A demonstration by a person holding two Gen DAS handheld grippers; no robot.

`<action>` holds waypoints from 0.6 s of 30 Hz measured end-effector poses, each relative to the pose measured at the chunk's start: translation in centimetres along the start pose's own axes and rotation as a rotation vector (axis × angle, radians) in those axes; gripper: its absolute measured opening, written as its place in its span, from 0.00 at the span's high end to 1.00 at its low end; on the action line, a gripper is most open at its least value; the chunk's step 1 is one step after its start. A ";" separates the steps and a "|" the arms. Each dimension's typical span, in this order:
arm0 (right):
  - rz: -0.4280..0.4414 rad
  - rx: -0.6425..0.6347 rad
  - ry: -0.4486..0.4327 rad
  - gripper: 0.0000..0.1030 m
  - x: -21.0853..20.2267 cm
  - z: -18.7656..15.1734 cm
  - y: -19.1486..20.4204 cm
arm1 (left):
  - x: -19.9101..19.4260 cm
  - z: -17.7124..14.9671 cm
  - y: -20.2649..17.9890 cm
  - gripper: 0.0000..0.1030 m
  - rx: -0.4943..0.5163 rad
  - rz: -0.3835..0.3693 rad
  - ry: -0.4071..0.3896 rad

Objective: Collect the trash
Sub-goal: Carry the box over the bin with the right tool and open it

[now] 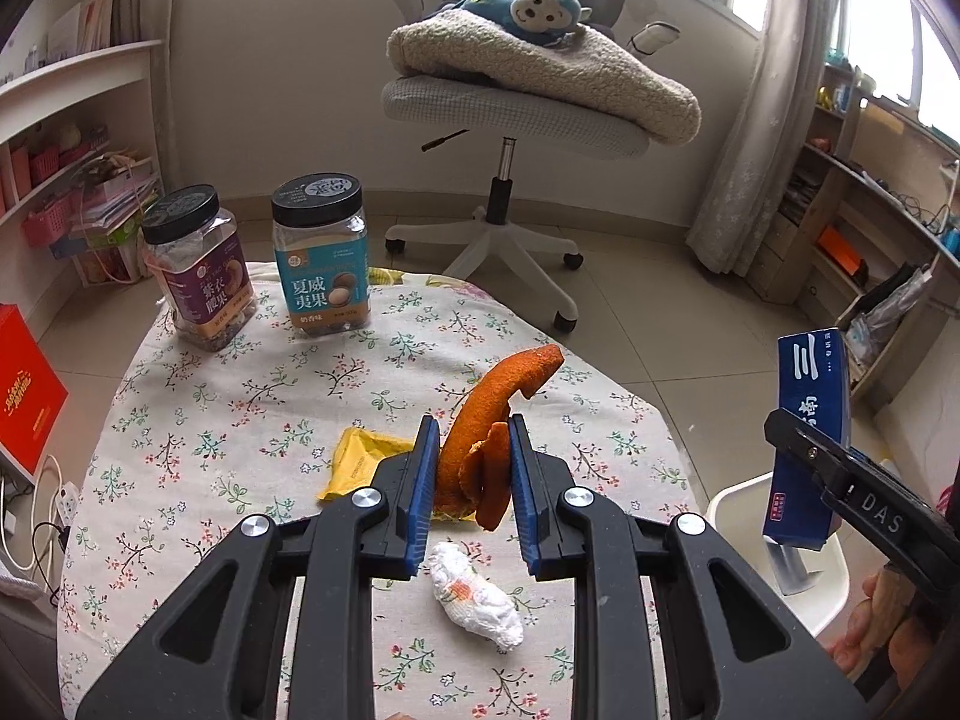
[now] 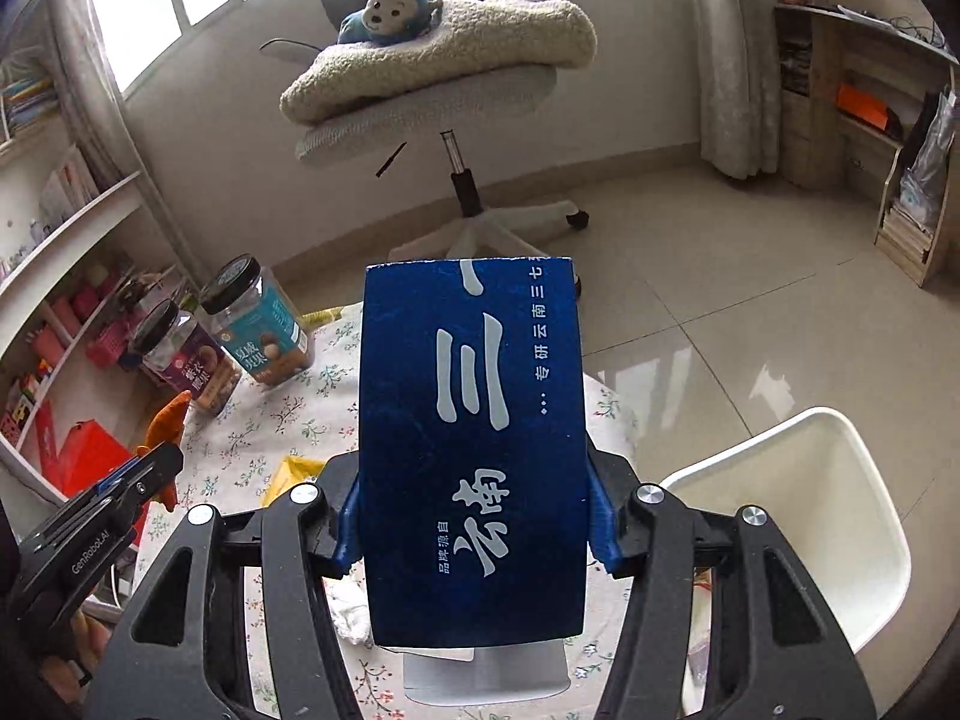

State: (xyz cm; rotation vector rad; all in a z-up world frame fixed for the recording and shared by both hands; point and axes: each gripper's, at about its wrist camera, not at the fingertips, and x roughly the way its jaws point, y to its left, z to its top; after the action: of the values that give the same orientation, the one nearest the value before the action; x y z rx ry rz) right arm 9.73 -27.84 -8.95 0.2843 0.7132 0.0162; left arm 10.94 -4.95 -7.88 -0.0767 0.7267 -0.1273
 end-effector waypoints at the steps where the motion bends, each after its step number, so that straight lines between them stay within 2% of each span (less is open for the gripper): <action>1: -0.009 -0.001 -0.006 0.48 -0.4 0.1 -0.5 | -0.1 0.0 -0.5 0.77 0.006 -0.006 -0.002; 18: -0.165 0.056 -0.058 0.48 -5.9 -0.7 -9.6 | -1.4 -1.5 -10.2 0.77 0.144 -0.101 -0.009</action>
State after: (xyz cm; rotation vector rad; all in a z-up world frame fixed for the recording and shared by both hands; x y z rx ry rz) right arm 4.06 -37.55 -8.19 0.2772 0.6787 -0.1687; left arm 8.04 -14.87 -6.92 0.0235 0.7031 -0.2747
